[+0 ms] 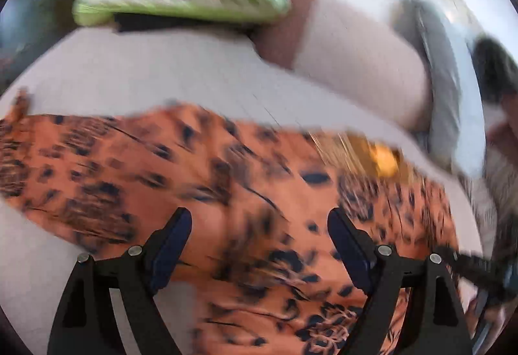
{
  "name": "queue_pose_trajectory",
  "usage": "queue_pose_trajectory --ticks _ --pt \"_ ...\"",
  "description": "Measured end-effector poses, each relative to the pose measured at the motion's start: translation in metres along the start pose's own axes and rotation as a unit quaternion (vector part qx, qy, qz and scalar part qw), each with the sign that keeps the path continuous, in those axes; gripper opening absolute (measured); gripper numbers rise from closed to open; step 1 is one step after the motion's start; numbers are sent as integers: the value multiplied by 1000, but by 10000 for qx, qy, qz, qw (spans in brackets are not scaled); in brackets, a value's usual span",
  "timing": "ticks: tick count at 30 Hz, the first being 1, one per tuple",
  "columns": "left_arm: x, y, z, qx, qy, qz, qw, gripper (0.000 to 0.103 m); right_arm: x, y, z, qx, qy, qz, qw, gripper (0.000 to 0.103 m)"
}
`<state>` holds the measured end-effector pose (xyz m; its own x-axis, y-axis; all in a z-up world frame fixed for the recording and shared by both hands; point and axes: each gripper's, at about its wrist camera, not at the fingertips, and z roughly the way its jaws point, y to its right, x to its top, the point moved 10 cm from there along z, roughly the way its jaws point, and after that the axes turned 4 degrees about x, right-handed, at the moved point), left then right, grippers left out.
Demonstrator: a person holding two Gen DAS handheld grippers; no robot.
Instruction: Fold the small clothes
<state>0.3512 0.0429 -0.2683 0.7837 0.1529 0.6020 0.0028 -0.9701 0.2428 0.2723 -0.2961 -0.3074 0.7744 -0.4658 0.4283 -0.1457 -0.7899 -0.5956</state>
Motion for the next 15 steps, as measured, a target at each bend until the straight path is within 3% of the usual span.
queue_pose_trajectory --ticks 3,5,8,11,15 --pt "15 -65 -24 423 353 -776 9955 86 -3 -17 -10 70 200 -369 9991 28" --pt "15 -120 -37 849 418 -1385 9858 86 -10 -26 -12 201 225 -461 9985 35" --pt "8 -194 -55 1416 481 -2182 9644 86 -19 -39 -14 288 347 -551 9975 69" --pt "-6 -249 -66 1569 431 -2948 9416 86 -22 -54 -16 413 553 -656 9955 69" --pt "-18 -297 -61 1634 251 -3339 9280 87 -30 -68 -15 411 604 -927 9930 69"
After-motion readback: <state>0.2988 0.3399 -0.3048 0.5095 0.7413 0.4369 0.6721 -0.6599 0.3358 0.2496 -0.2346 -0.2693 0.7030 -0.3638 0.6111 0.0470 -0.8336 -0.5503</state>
